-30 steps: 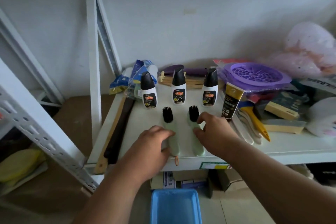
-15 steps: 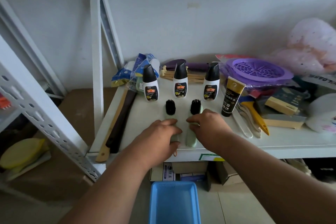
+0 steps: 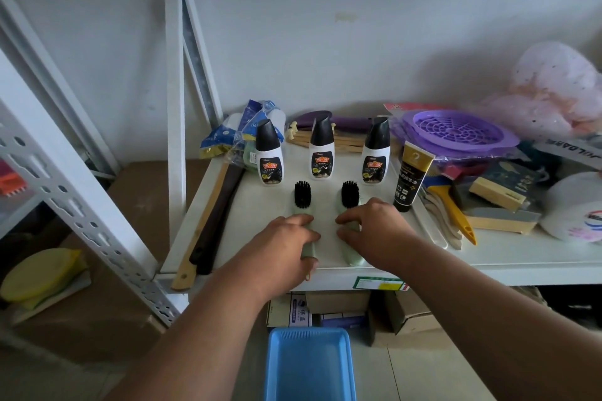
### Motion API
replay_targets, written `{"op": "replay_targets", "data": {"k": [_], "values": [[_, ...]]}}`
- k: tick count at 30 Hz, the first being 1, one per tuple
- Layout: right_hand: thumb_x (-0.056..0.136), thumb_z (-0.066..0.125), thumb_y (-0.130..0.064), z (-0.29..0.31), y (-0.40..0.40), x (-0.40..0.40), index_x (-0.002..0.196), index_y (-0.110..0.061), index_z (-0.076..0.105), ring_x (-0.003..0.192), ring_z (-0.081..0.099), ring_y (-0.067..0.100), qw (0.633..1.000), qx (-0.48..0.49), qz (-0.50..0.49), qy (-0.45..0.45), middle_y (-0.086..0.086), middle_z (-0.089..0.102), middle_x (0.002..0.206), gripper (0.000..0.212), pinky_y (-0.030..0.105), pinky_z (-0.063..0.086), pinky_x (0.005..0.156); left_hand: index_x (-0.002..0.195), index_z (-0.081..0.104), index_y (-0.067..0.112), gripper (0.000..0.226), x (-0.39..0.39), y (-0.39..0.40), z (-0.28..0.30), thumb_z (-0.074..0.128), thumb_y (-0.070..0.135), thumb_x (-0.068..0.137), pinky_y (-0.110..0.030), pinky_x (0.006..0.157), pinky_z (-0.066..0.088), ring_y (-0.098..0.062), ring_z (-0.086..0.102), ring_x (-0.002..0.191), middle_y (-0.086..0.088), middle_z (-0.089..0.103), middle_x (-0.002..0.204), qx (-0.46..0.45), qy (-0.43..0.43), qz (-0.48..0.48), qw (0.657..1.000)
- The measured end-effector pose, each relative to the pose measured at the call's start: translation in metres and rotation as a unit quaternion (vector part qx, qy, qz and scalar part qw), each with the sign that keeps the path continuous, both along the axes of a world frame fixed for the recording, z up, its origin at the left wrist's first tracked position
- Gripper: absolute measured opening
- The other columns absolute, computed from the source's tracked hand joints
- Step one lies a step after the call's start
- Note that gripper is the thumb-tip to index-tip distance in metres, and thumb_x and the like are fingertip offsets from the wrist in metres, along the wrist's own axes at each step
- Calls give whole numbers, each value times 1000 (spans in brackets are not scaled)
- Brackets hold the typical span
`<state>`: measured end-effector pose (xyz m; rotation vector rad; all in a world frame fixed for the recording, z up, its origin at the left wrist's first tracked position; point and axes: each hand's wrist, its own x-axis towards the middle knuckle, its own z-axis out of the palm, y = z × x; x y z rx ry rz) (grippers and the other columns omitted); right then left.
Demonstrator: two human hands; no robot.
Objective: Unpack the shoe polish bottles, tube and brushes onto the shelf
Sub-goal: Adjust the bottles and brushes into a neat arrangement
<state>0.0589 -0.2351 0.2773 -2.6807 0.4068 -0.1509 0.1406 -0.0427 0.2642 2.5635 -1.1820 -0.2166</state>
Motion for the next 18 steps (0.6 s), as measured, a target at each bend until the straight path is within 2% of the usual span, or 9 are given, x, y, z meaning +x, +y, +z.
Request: {"op": "replay_targets", "data": {"k": [2, 4, 6, 11, 16, 18], "values": [[96, 65, -37, 1, -2, -2, 126, -29, 73, 109, 59, 22, 1000, 10, -20, 7, 5, 62, 122, 32, 19, 36, 86, 150, 62, 32, 53, -1, 0, 0, 72, 38, 98, -33, 123, 34, -14, 34, 152, 14, 35, 170, 3, -4, 1, 1000], [95, 65, -38, 1, -4, -4, 126, -32, 72, 107, 60, 23, 999, 14, -31, 19, 4, 55, 116, 33, 22, 40, 90, 150, 61, 32, 52, -3, 2, 1, 70, 37, 99, -33, 122, 34, -14, 34, 152, 13, 35, 170, 3, -5, 3, 1000], [95, 65, -38, 0, -6, -7, 127, -32, 72, 105, 59, 22, 999, 9, -35, 28, 0, 49, 111, 33, 22, 39, 89, 150, 61, 30, 52, -4, 3, 2, 70, 36, 99, -32, 121, 34, -15, 36, 151, 12, 36, 170, 2, -6, 8, 1000], [97, 62, -39, 1, -10, -11, 129, -33, 70, 94, 45, 13, 998, 5, -40, 38, 1, 50, 117, 34, 21, 35, 86, 150, 62, 28, 52, -5, 5, 2, 70, 36, 99, -32, 121, 34, -17, 36, 151, 10, 36, 170, 3, -7, 14, 1000], [101, 57, -38, 3, -11, -15, 130, -32, 70, 105, 53, 18, 999, -14, -28, 43, 3, 56, 130, 33, 20, 34, 85, 150, 61, 29, 53, -4, 7, 0, 71, 36, 98, -34, 123, 35, -16, 36, 151, 11, 36, 170, -1, -4, 15, 1000], [101, 57, -39, 2, -11, -14, 130, -32, 70, 101, 48, 14, 999, -17, -28, 33, 2, 57, 129, 33, 20, 34, 85, 150, 61, 29, 54, -4, 7, -1, 71, 35, 98, -34, 123, 36, -15, 36, 152, 12, 36, 170, -4, -1, 18, 1000]]}}
